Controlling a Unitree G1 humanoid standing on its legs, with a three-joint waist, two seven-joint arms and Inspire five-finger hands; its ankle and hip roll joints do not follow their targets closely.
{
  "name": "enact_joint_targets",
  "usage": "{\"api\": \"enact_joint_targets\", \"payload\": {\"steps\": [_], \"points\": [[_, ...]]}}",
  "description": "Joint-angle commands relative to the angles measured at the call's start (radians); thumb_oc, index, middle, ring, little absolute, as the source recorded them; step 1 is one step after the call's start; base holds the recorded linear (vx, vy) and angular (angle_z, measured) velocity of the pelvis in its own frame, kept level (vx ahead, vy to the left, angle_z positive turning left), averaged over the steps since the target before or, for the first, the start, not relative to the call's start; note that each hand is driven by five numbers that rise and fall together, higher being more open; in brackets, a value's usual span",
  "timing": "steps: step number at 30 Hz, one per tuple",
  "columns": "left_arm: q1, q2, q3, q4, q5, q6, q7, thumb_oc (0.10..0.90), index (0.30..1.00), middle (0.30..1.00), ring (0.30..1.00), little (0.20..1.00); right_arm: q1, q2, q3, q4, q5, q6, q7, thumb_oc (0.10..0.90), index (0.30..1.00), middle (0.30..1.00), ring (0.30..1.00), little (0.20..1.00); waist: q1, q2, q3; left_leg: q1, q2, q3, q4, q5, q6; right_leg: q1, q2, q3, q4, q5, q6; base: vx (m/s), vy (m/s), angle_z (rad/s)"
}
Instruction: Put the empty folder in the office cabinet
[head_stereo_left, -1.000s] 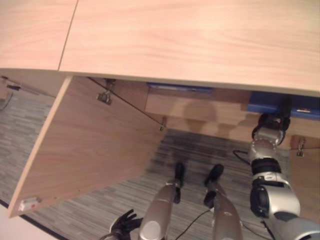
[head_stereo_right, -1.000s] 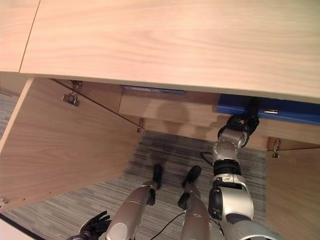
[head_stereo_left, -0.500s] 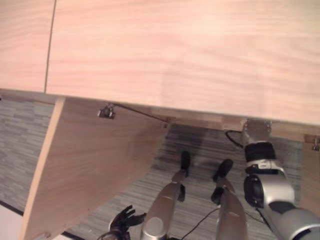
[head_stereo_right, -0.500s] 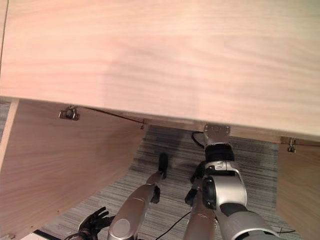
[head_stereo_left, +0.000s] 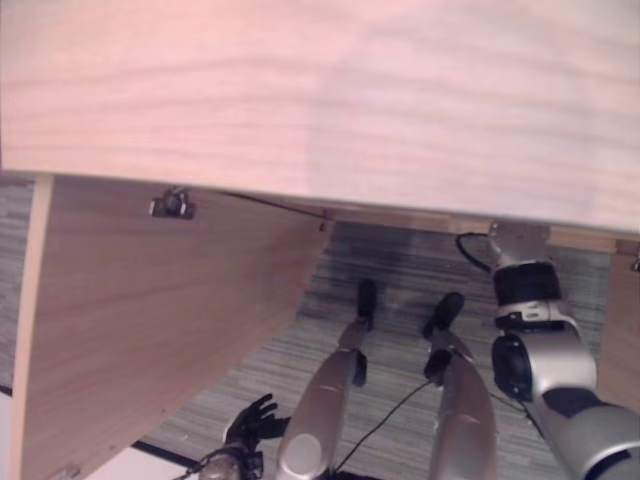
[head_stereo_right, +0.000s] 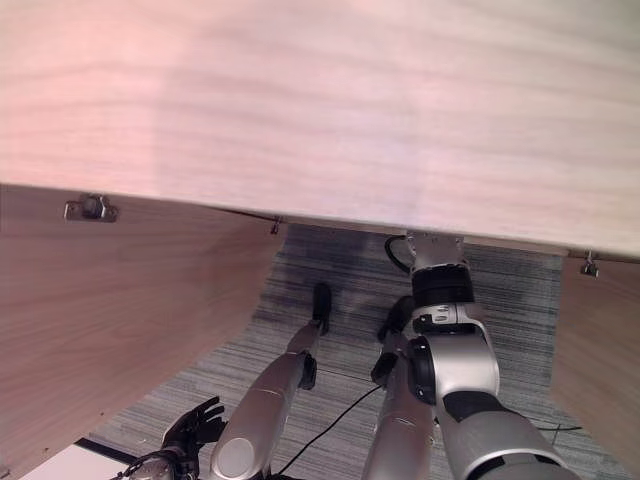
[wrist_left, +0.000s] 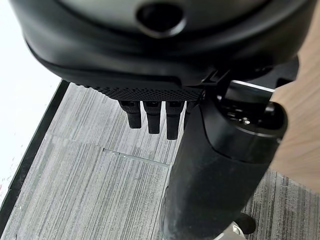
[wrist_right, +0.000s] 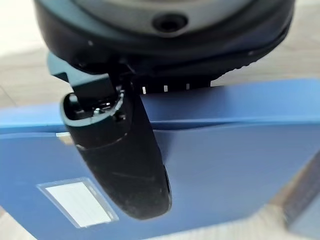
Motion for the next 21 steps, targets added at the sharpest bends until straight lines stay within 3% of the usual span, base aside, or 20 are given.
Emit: {"api": "enact_joint_targets", "payload": {"steps": [1,6,15,19,21], "points": [[0.094,0.093,-0.008,0.048,0.014,0.01,0.036,0.8,0.9,0.9,0.9,0.9,-0.089,-0.109,0.04,-0.087,-0.088,-0.04,0.079,0.8,0.9,0.9,0.9,0.9,-0.003,0.003,-0.009,0.031,0.017,-0.008,0.092,-0.133,-0.04,0.143,0.01,0.013,-0.078,-0.027,0.089,0.0,-0.016,-0.05],[0.082,0.084,0.007,0.071,0.018,0.014,0.04,0.8,0.9,0.9,0.9,0.9,-0.04,-0.083,0.034,-0.071,-0.082,-0.023,0.083,0.8,0.9,0.9,0.9,0.9,-0.009,-0.013,-0.024,0.074,0.021,-0.009,0.076,-0.136,-0.042,0.186,0.015,0.006,-0.105,-0.017,0.093,0.0,0.0,0.0],[0.091,0.086,0.023,0.072,0.025,0.014,0.032,0.8,0.9,0.9,0.9,0.9,0.016,-0.052,0.0,-0.067,-0.061,-0.01,0.104,0.8,0.9,0.9,0.9,0.9,-0.007,-0.015,-0.06,0.139,0.022,-0.008,0.049,-0.144,-0.045,0.253,0.018,-0.005,-0.15,-0.001,0.103,0.0,-0.002,-0.01],[0.091,0.089,0.03,0.078,0.031,0.014,0.027,0.8,0.9,0.9,0.9,0.9,0.035,-0.049,-0.001,-0.047,-0.054,0.005,0.113,0.8,0.9,0.9,0.9,0.9,-0.006,-0.02,-0.08,0.166,0.027,-0.005,0.025,-0.137,-0.049,0.279,0.021,-0.009,-0.177,0.008,0.108,-0.02,0.001,0.0],[0.092,0.092,0.04,0.09,0.033,0.016,0.02,0.8,0.9,0.9,0.9,0.9,0.041,-0.073,0.014,0.003,-0.058,0.038,0.109,0.8,0.9,0.9,0.9,0.9,-0.008,-0.027,-0.089,0.172,0.029,0.01,0.012,-0.108,-0.045,0.287,0.02,-0.027,-0.195,0.04,0.101,-0.09,0.008,0.0]]}}
